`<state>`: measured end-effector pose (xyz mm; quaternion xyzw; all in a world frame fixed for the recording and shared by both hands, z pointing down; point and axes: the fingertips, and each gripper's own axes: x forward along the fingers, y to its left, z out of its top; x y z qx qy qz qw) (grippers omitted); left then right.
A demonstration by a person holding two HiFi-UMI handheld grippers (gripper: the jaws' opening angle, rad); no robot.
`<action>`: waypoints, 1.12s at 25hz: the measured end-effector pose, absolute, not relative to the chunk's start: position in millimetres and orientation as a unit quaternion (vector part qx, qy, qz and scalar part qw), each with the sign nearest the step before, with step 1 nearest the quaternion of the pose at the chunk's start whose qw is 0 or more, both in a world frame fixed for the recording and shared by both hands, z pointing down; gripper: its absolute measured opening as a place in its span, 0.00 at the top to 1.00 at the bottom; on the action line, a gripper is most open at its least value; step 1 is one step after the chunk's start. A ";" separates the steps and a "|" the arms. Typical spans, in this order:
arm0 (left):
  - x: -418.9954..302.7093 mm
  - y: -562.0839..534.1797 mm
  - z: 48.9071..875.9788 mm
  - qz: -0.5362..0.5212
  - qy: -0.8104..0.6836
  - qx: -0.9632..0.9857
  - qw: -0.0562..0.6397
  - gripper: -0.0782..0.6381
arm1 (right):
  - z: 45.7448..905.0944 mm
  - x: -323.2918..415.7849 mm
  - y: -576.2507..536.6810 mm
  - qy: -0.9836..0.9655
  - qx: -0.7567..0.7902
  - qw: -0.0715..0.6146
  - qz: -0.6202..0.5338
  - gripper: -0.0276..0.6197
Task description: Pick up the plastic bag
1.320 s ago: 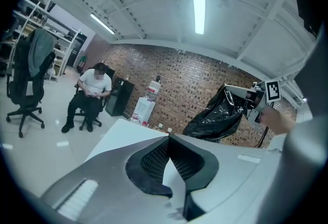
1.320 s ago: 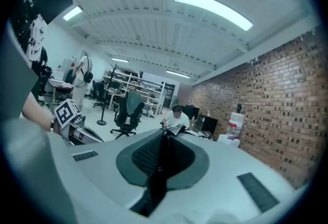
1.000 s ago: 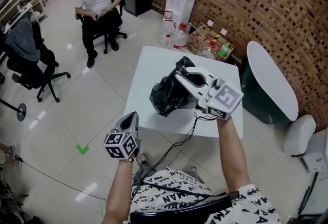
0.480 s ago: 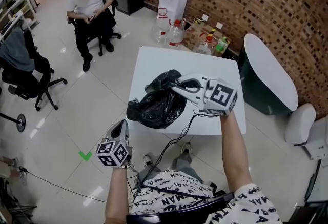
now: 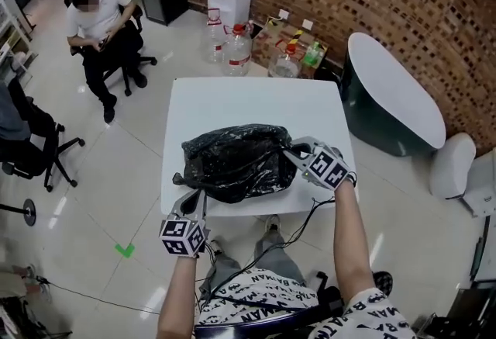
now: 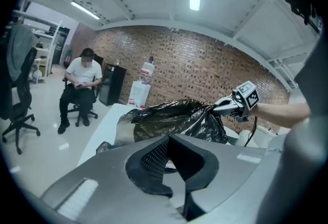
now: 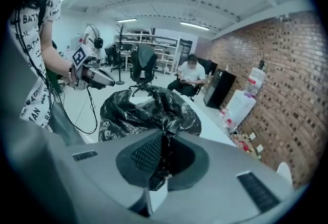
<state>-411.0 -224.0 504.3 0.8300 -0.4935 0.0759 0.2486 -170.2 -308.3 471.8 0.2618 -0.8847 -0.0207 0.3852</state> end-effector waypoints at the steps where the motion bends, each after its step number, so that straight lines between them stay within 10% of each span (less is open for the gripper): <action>1: -398.9 -233.5 505.7 0.083 -0.487 0.835 0.240 0.89 | 485.3 -156.6 -311.1 -0.880 0.270 0.390 -0.009 0.94; 9: -312.1 -318.7 581.7 0.207 -0.371 0.872 0.245 0.89 | 583.7 -76.1 -339.2 -0.843 0.279 0.454 0.064 0.91; 12: -309.1 -324.8 621.3 0.249 -0.376 0.851 0.269 0.89 | 596.5 -65.5 -353.2 -0.834 0.316 0.443 0.090 0.49; 19: -325.6 -330.6 642.0 0.224 -0.433 0.819 0.303 0.89 | 534.4 -28.3 -329.8 -0.829 0.493 0.207 0.167 0.43; 21: -323.2 -342.3 634.1 0.210 -0.422 0.833 0.291 0.89 | 544.1 -50.8 -301.6 -0.837 0.470 0.171 0.221 0.56; 23: -317.0 -344.4 640.1 0.225 -0.387 0.845 0.292 0.89 | 572.8 -78.6 -280.8 -0.842 0.444 0.206 0.228 0.93; 28: -322.4 -334.0 671.1 0.274 -0.385 0.823 0.315 0.89 | 656.4 -91.4 -252.2 -0.815 0.370 0.367 0.254 0.87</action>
